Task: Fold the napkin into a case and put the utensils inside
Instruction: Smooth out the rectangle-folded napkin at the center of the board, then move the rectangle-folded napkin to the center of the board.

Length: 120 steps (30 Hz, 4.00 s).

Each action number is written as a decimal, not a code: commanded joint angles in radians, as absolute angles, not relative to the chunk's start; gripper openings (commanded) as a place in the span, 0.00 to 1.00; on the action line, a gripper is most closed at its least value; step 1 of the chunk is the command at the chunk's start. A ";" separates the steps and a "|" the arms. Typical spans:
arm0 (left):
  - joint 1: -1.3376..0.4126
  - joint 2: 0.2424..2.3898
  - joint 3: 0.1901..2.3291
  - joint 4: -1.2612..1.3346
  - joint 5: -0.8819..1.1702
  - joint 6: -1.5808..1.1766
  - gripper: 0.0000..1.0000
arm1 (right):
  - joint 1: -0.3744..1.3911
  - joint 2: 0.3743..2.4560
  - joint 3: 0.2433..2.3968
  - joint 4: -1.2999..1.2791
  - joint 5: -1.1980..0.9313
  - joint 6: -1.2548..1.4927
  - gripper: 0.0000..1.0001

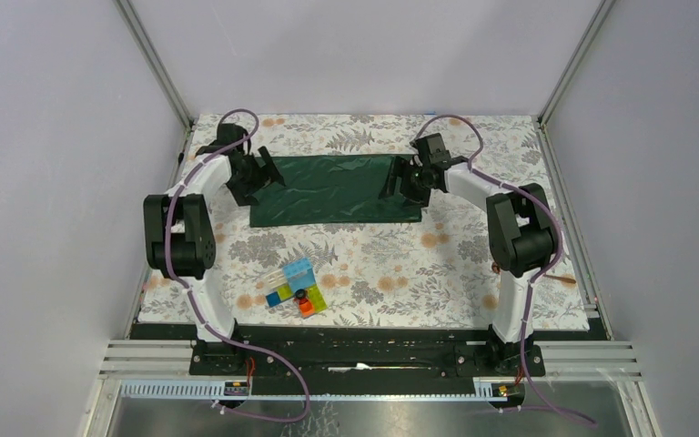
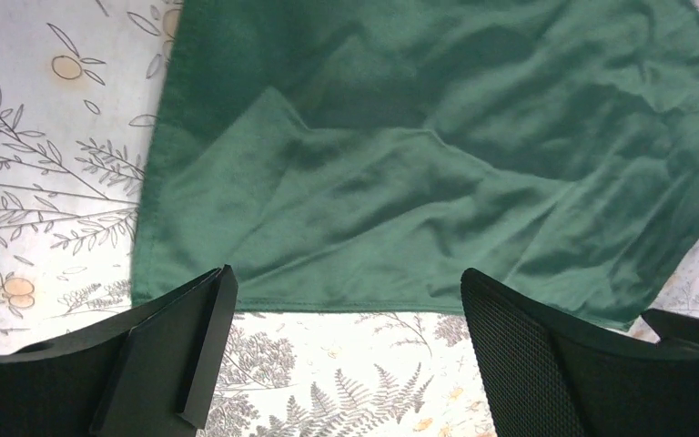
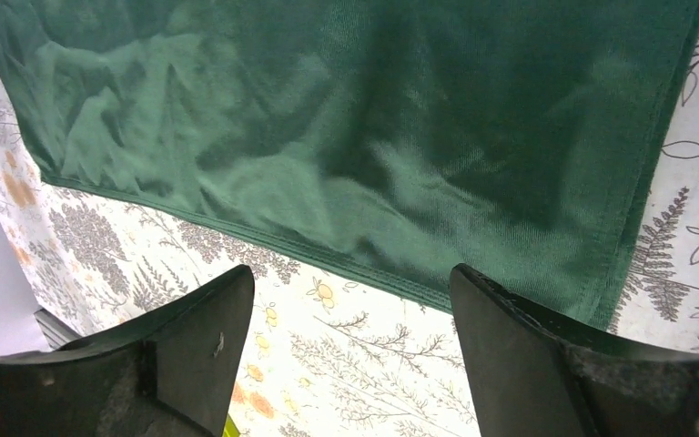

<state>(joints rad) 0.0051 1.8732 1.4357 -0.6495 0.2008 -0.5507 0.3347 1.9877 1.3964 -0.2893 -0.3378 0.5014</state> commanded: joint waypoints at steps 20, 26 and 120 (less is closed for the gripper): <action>0.051 2.026 1.592 -0.293 0.530 -0.758 0.99 | 0.330 2.226 1.748 -0.081 -0.448 0.630 1.00; 0.066 2.217 1.691 -0.079 0.585 -0.854 0.99 | 0.301 2.424 1.934 0.087 -0.540 0.718 1.00; -0.029 1.622 1.534 -0.488 0.379 -0.491 0.99 | 0.320 2.566 2.379 -1.169 0.070 0.387 0.62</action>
<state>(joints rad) -0.0319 1.6669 1.5291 -0.5213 0.3626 -0.5011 0.3012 2.5301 2.3276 -1.1172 0.0284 0.3962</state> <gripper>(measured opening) 0.987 0.670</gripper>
